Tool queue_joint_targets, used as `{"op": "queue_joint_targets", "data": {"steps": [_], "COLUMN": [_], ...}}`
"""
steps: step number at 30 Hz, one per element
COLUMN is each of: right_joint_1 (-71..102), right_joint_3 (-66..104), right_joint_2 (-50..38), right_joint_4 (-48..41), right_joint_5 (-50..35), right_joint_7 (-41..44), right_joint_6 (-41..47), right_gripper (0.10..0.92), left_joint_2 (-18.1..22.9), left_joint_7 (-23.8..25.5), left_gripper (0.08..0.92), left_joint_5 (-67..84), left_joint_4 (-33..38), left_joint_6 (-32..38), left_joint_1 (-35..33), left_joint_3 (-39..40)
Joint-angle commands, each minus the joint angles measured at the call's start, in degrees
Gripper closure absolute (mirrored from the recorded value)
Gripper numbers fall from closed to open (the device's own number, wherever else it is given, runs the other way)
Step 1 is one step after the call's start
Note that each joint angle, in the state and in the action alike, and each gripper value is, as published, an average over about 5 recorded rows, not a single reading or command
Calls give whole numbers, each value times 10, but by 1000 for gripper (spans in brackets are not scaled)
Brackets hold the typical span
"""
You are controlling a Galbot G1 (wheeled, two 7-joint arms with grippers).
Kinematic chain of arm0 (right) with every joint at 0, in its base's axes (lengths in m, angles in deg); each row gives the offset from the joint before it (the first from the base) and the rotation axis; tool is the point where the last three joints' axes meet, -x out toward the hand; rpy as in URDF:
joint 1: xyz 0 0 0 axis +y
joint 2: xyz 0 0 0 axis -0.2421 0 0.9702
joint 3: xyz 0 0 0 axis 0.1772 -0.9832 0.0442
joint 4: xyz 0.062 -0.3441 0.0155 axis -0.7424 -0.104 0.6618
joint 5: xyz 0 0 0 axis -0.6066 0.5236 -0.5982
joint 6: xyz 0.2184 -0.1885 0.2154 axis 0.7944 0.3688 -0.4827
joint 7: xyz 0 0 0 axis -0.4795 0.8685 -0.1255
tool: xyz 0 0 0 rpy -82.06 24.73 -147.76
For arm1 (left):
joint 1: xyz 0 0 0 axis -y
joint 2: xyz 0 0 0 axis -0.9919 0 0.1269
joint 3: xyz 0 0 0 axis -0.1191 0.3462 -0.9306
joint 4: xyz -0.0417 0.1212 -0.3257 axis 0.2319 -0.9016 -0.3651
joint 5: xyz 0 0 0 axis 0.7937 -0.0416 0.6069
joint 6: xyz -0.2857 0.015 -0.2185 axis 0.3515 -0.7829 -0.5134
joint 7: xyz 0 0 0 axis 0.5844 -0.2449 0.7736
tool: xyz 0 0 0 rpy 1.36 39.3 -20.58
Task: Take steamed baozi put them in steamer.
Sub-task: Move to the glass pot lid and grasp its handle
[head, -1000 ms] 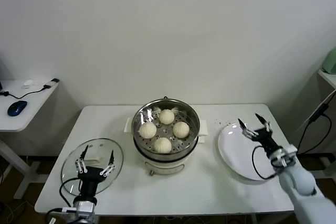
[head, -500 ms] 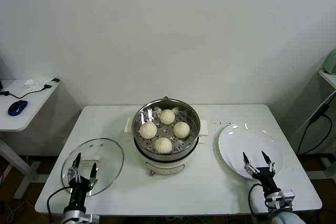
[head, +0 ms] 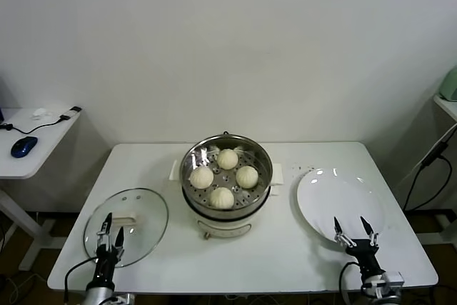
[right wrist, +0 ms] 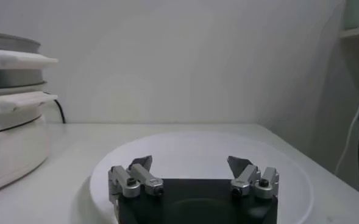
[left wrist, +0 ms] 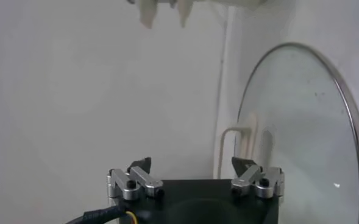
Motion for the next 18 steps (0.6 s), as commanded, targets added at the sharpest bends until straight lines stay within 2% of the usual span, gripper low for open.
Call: {"op": "queue_joint_targets", "data": {"steps": [1, 11, 18], "right_joint_1": [15, 19, 19], "right_joint_3": [8, 8, 9], "right_joint_2": [11, 12, 12], "right_joint_4": [21, 28, 30], "right_joint_5": [7, 9, 11], "right_joint_7": [-3, -3, -1], "right_joint_6": [3, 5, 6], "right_gripper": [203, 203, 203], "left_joint_2": [-5, -7, -14], "left_joint_7": [-15, 3, 13], "left_gripper": [177, 177, 182], "left_joint_5": [-48, -47, -43], "left_joint_4": [-38, -66, -76], "left_joint_6": [-17, -15, -15], "left_joint_1": [41, 82, 86], "left_joint_3": [0, 10, 14]}}
